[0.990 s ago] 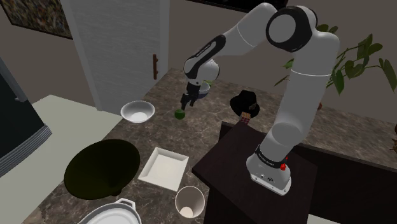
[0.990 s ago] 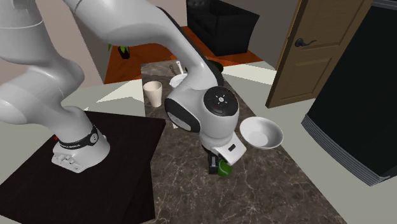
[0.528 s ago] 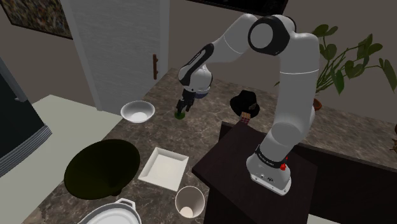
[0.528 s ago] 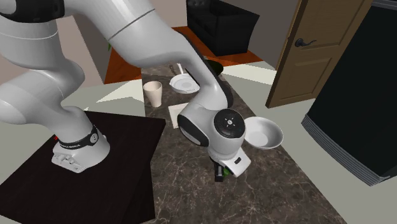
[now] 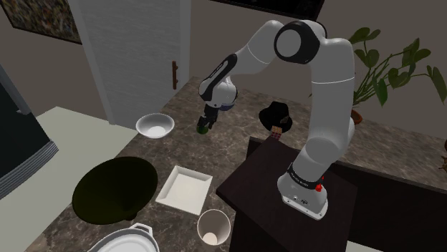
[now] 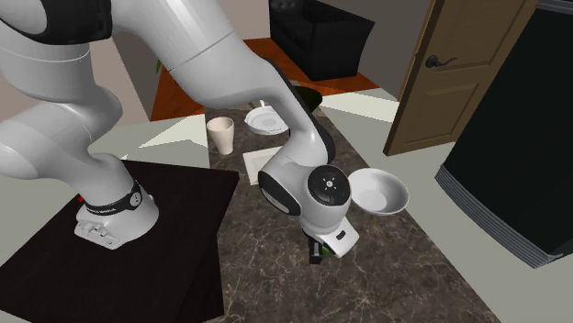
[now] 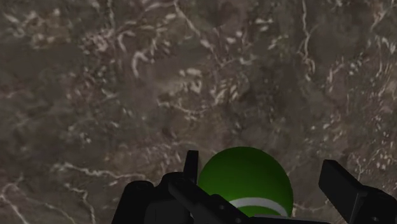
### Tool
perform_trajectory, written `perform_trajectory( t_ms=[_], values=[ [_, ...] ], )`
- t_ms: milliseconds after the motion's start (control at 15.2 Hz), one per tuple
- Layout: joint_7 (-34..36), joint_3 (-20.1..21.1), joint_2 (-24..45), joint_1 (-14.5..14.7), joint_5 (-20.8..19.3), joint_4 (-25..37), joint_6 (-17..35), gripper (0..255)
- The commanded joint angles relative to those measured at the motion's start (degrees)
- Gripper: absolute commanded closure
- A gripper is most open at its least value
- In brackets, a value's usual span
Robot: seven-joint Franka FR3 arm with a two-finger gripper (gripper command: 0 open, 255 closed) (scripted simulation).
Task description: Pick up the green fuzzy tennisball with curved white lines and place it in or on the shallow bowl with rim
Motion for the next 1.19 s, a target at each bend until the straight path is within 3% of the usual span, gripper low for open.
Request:
perform_trajectory(
  t_ms=[0,132,198,792,858,1122],
  values=[
    [0.0,0.0,0.0,0.0,0.0,0.0,0.0,0],
    [0.0,0.0,0.0,0.0,0.0,0.0,0.0,0],
    [0.0,0.0,0.0,0.0,0.0,0.0,0.0,255],
    [0.0,0.0,0.0,0.0,0.0,0.0,0.0,255],
    [0.0,0.0,0.0,0.0,0.0,0.0,0.0,0],
    [2.2,-3.2,-0.6,3.9,-8.2,4.7,-0.3,0]
  ],
)
